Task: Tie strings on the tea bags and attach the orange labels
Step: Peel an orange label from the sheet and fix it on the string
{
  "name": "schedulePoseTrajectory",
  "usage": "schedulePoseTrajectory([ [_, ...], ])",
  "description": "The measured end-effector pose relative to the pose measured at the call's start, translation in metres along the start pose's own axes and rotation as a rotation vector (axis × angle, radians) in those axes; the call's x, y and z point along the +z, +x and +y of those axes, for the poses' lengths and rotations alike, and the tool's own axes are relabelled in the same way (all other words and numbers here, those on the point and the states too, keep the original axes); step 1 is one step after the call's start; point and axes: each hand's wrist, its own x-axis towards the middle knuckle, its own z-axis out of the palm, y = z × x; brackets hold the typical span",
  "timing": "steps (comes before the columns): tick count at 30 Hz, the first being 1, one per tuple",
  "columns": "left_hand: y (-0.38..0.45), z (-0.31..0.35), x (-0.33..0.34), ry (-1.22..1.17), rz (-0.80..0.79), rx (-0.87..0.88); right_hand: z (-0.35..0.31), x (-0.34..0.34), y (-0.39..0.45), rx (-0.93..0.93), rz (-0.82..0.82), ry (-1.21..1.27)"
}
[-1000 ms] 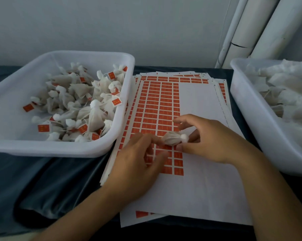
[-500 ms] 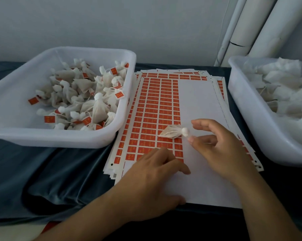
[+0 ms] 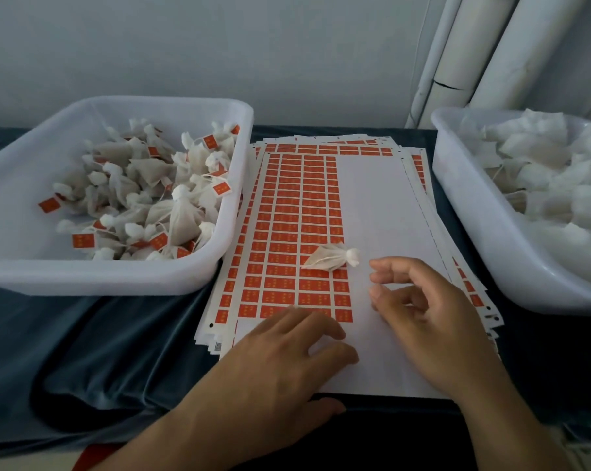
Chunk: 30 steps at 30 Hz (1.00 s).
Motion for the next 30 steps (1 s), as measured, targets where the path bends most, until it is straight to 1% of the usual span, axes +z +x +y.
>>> schedulePoseTrajectory([
  [7, -0.002, 0.003, -0.004, 0.029, 0.005, 0.029, -0.005, 0.001, -0.015, -0.015, -0.032, 0.069],
  [11, -0.001, 0.003, -0.006, 0.049, -0.039, 0.065, -0.005, 0.000, -0.016, 0.021, -0.094, 0.069],
  [14, -0.002, 0.001, -0.008, 0.041, -0.018, 0.073, -0.006, -0.001, -0.018, 0.047, -0.138, 0.054],
  [16, -0.002, 0.000, -0.010, -0.019, 0.003, 0.064, -0.011, -0.005, -0.020, 0.064, -0.191, 0.062],
  [18, -0.003, -0.002, -0.012, -0.078, 0.048, 0.050, -0.021, -0.013, -0.022, 0.090, -0.300, 0.095],
  [19, -0.004, -0.002, -0.012, -0.092, 0.075, 0.040, -0.027, -0.020, -0.023, 0.115, -0.388, 0.125],
  [21, -0.004, -0.003, -0.010, -0.110, 0.150, 0.008, -0.037, -0.032, -0.029, 0.173, -0.629, 0.184],
  [23, -0.004, -0.003, -0.009, -0.153, 0.245, -0.034, -0.041, -0.037, -0.036, 0.197, -0.809, 0.178],
  [25, -0.002, -0.003, -0.010, -0.188, 0.348, -0.057, -0.045, -0.026, -0.044, 0.207, -0.885, 0.110],
  [27, -0.002, -0.003, -0.011, -0.182, 0.447, -0.071, -0.040, -0.010, -0.045, 0.135, -0.910, 0.011],
  [28, -0.002, -0.002, -0.011, -0.175, 0.493, -0.077, -0.038, -0.002, -0.044, 0.107, -0.870, -0.009],
  [29, -0.003, -0.002, -0.012, -0.167, 0.535, -0.079, -0.038, 0.002, -0.041, 0.121, -0.832, 0.017],
  [30, -0.004, -0.002, -0.013, -0.154, 0.571, -0.078, -0.039, 0.005, -0.038, 0.163, -0.800, 0.100],
])
